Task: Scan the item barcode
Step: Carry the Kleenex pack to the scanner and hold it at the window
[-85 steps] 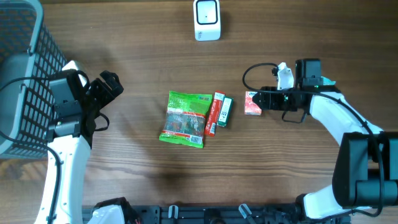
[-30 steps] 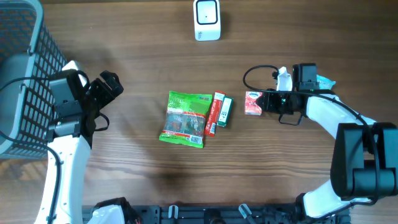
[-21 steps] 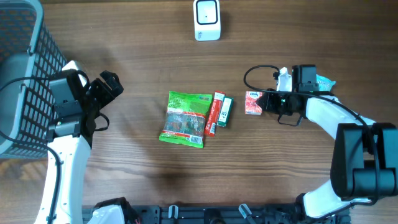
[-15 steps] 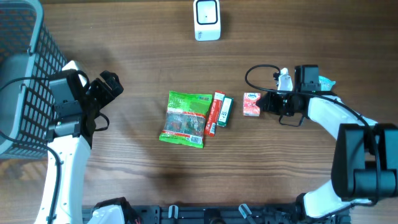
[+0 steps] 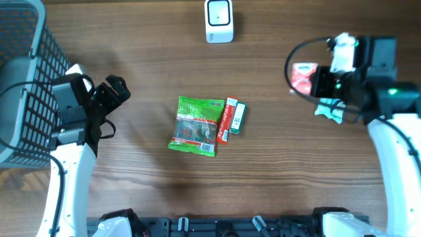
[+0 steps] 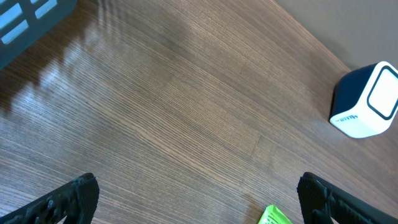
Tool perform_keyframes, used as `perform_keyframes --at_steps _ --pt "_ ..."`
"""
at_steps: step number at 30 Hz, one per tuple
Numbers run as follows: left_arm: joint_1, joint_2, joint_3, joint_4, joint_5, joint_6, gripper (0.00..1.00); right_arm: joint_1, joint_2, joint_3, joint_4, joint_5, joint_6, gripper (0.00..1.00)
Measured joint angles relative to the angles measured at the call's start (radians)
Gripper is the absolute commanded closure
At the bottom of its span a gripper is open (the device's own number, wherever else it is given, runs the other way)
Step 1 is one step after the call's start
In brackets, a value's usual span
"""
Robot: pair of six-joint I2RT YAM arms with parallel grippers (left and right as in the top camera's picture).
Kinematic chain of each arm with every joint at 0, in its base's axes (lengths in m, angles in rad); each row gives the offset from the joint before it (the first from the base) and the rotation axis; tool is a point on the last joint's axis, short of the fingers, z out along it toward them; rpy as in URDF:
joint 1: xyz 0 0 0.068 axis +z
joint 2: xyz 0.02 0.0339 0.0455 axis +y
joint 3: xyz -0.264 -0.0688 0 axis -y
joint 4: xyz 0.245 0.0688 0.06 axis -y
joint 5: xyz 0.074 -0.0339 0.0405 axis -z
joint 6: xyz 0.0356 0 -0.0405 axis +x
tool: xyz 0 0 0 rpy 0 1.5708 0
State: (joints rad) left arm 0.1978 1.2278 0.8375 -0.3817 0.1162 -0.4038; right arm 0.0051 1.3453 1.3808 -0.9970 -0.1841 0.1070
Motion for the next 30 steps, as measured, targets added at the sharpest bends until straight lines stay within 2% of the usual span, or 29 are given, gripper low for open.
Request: perform_keyframes --at_steps 6,8,10,13,20,30 --pt "0.000 0.000 0.000 0.000 -0.002 0.000 0.00 0.112 0.183 0.463 -0.282 0.266 0.006 0.96" --pt "0.000 0.000 0.000 0.000 -0.003 0.000 0.00 0.163 0.286 0.637 -0.347 0.356 0.008 0.96" --pt "0.000 0.000 0.000 0.000 -0.004 0.000 0.00 0.219 0.393 0.770 -0.342 0.439 0.007 0.96" --pt "0.000 0.000 0.000 0.000 -0.004 0.000 0.00 0.303 0.512 0.832 -0.246 0.546 -0.024 0.96" --pt "0.000 0.000 0.000 0.000 -0.004 0.000 0.00 0.478 0.765 0.835 0.037 0.792 -0.191 0.96" --pt "0.000 0.000 0.000 0.000 -0.004 0.000 0.00 0.554 0.968 0.835 0.431 0.919 -0.437 0.96"
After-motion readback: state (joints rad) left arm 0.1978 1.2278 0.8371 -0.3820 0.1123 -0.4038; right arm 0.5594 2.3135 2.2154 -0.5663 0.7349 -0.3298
